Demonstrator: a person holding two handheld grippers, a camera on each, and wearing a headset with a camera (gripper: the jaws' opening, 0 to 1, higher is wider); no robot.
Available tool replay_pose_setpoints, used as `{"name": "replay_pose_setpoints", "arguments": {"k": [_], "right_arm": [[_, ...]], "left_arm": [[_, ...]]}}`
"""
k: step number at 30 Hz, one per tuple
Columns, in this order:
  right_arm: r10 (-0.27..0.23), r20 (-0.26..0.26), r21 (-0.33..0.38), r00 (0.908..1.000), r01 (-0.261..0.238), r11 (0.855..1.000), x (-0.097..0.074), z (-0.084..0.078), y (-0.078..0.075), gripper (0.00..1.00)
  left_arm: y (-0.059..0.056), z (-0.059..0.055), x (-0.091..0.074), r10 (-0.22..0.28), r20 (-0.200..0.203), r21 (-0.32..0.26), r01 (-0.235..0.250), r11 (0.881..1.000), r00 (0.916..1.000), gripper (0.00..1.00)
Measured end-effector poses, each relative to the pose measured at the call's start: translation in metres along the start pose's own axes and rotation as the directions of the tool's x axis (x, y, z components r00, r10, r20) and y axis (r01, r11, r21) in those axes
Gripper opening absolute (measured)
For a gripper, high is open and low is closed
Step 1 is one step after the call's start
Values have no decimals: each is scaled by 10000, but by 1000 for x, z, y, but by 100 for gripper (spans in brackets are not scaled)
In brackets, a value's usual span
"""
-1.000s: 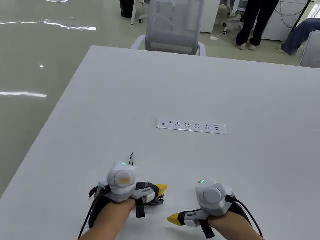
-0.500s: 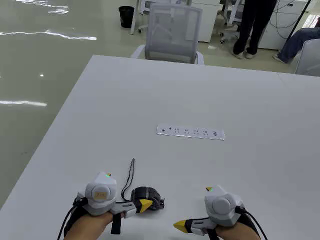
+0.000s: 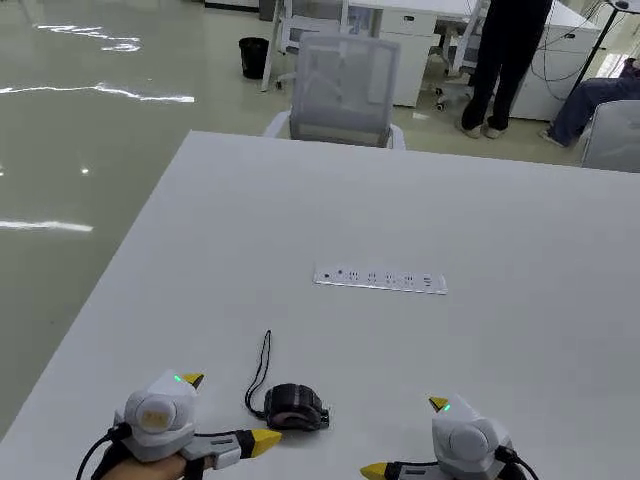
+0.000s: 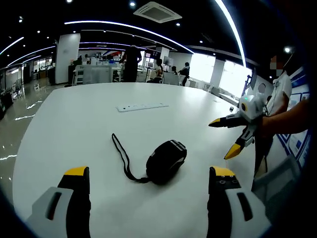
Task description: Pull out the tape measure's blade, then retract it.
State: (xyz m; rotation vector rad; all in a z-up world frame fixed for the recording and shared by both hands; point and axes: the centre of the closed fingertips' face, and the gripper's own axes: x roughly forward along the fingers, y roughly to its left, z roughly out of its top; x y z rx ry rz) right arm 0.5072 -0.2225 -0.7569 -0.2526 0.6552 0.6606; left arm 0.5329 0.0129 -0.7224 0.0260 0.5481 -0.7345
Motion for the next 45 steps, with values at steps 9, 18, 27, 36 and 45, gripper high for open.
{"name": "replay_pose_setpoints", "arguments": {"k": [9,18,27,36,45], "right_arm": [[-212,52,70,9998,211,9998,-21,-13,2,100],[-523,487,219,9974,513,9984,-51,-14,6,100],[-844,933,507,9921,799,9955,-78,-32,14,100],[-1224,1046,877,9870,1134,9897,-112,-52,15,100],[-1513,1009,950,9833,1418,9853,-136,-71,13,100]], "left_arm": [[10,-8,-36,279,432,29,-281,9996,9987,99],[11,-28,-76,485,629,275,-503,9984,9968,99],[12,-50,-114,694,656,-202,-683,9975,9954,99],[20,-60,-136,910,711,-548,-872,9947,9933,99],[24,-44,-141,994,985,-499,-948,9942,9902,99]]}}
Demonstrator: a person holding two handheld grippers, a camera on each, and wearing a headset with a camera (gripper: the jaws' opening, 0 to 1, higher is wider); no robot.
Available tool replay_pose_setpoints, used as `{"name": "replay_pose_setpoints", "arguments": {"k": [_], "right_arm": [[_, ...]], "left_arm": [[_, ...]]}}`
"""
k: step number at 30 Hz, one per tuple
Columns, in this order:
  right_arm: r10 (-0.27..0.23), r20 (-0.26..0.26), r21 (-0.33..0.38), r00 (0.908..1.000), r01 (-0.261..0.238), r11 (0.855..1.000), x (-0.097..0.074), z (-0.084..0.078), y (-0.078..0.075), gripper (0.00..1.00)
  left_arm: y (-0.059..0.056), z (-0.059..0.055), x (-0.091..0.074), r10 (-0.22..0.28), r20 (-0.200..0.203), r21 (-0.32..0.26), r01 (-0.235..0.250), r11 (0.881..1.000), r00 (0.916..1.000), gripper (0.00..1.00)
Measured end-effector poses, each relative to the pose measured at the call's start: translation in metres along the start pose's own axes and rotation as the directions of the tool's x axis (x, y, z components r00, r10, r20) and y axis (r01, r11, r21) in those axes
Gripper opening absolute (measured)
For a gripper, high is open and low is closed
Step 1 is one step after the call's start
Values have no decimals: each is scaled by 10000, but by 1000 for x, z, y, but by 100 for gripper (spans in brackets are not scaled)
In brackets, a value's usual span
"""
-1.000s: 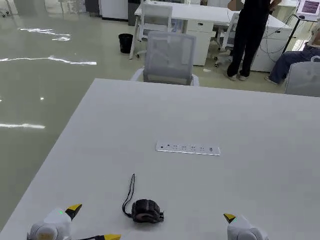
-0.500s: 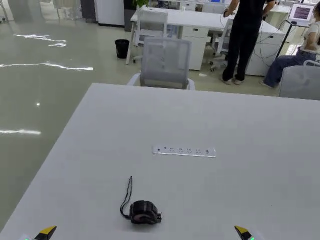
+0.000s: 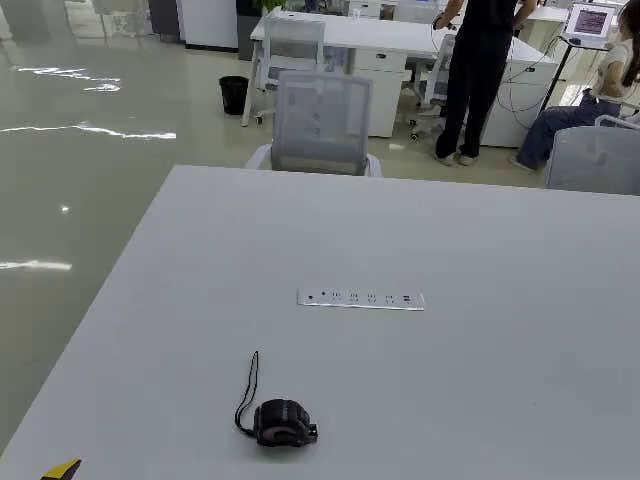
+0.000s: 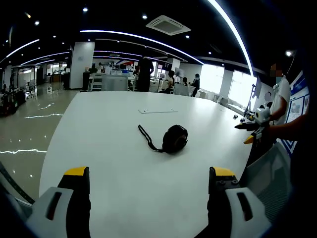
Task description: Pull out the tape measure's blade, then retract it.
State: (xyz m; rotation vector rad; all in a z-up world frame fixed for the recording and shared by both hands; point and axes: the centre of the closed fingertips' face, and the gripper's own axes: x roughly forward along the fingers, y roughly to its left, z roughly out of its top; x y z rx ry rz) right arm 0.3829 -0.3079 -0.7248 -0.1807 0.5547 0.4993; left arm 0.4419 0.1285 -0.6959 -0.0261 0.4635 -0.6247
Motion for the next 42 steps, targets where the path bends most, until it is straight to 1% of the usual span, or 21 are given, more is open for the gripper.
{"name": "replay_pose_setpoints", "arguments": {"k": [2,4,6,7,8,9,10,12,14,16,18,20,24,30,33,36,38,40,42], "right_arm": [[18,3,-27,10000,-18,10000,-5,-2,1,100],[-43,30,-46,10000,43,10000,-11,-4,1,100],[-170,-23,-4,9999,170,9999,-16,-9,-1,100],[-187,32,159,9998,186,9997,-17,-10,-1,100],[-158,73,546,9998,153,9984,-19,-13,0,100],[-160,46,580,9999,157,9982,-19,-15,-1,100],[-194,-30,540,9998,196,9984,-19,-19,-2,100],[-233,-102,445,9997,237,9987,-19,-20,0,100],[-270,-165,256,9995,275,9993,-18,-18,2,100],[-297,-135,105,9995,298,9995,-17,-16,3,100],[-288,25,218,9996,288,9993,-16,-10,5,100],[-325,76,267,9994,322,9991,-15,-9,4,100],[-358,121,338,9993,354,9988,-15,-9,4,100],[-310,209,546,9993,299,9981,-18,-10,5,100],[-409,116,592,9991,402,9974,-20,-15,4,100],[-415,3,583,9991,415,9974,-20,-20,4,100],[-460,-20,578,9989,461,9973,-21,-21,2,100],[-504,-14,699,9987,503,9963,-22,-20,2,100],[-521,40,813,9986,516,9954,-22,-21,1,100]], "left_arm": [[0,-2,-1,-41,-35,40,41,10000,10000,99],[-1,-8,-4,-147,-288,338,157,9993,9995,99],[0,-13,-9,-129,-506,322,146,9994,9986,99],[2,-14,-11,-128,-491,275,142,9995,9987,99],[3,-15,-14,-108,-464,200,118,9997,9989,99],[3,-15,-16,-102,-421,102,106,9999,9991,99],[4,-11,-17,-222,-167,-150,220,9996,9996,99],[4,-9,-18,-295,-27,-164,295,9994,9996,99],[5,-9,-16,-156,-116,3,156,9999,9998,99],[5,-9,-15,-125,-131,-13,125,9999,9998,99],[3,-9,-14,-123,-106,18,124,9999,9999,99],[2,-10,-13,-149,-167,61,150,9999,9997,99],[0,-11,-12,-221,-160,28,222,9997,9996,99],[2,-14,-10,-163,-341,13,163,9999,9993,99],[1,-18,-9,-219,-611,119,226,9997,9979,99],[2,-21,-8,-195,-709,205,210,9996,9973,99],[3,-21,-7,-195,-653,149,205,9997,9977,99],[2,-16,-8,-193,-454,203,202,9996,9988,99],[1,-13,-8,-271,-386,174,278,9995,9989,99]]}}
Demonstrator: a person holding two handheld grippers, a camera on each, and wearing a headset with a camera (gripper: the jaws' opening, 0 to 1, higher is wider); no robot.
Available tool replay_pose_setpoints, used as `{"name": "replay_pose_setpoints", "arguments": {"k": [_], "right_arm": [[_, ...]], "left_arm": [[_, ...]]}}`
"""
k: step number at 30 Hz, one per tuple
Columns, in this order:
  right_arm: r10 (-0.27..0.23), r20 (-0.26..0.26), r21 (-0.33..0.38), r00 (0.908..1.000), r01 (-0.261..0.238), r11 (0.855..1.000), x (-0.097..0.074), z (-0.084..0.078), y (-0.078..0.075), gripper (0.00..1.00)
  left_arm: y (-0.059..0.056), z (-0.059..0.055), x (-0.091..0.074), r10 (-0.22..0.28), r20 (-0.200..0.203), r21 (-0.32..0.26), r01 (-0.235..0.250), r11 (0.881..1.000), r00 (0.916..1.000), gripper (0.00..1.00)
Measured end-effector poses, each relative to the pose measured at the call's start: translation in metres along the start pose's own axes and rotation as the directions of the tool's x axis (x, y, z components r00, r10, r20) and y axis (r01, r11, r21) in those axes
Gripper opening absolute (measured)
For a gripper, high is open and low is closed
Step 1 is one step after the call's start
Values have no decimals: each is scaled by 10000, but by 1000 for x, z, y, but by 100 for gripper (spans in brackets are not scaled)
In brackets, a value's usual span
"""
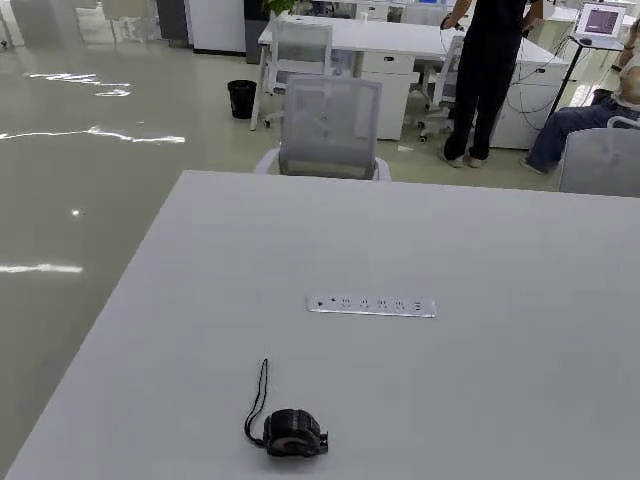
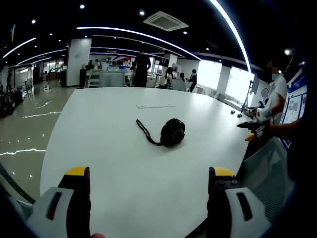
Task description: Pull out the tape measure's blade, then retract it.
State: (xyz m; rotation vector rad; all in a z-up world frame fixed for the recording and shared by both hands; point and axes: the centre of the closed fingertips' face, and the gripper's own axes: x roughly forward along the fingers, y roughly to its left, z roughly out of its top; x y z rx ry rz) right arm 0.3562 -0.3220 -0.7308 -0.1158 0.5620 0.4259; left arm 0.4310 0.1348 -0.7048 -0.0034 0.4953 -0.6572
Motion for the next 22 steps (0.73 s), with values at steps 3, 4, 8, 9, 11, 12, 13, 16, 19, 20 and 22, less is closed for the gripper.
{"name": "replay_pose_setpoints", "arguments": {"k": [3,4,8,9,11,12,13,16,19,20,22], "right_arm": [[61,32,105,10000,-61,9999,0,1,2,100],[125,109,172,9999,-127,9998,-1,3,3,100],[99,-52,197,9999,-98,9998,-1,-2,-1,100],[77,-97,245,9999,-75,9997,-2,-3,-1,100],[10,-109,256,9999,-7,9997,-3,-3,-3,100],[-5,-102,253,9999,7,9997,-3,-2,-3,100],[-10,-121,279,9999,13,9996,-3,-2,-3,100],[17,-71,307,10000,-15,9995,-4,-1,-3,100],[32,22,341,10000,-32,9994,-4,1,-1,100],[29,10,351,10000,-29,9994,-4,0,-1,100],[26,-28,379,10000,-25,9993,-3,-2,-1,100]], "left_arm": [[1,1,1,33,-12,-5,-33,10000,10000,99],[1,1,1,59,15,-8,-59,10000,10000,99],[1,3,0,108,3,125,-109,9999,9999,99],[1,2,-1,102,-31,178,-102,9998,9999,99],[1,2,-1,83,-58,148,-82,9999,9999,99],[2,2,-1,86,-63,109,-86,9999,9999,99],[3,2,-1,116,-63,85,-115,9999,9999,99],[3,2,-2,113,-37,9,-113,9999,9999,99],[2,1,-2,71,-82,64,-70,10000,9999,99],[2,0,-2,62,-103,80,-61,9999,9999,99],[2,0,-2,73,-136,64,-72,10000,9999,99]]}}
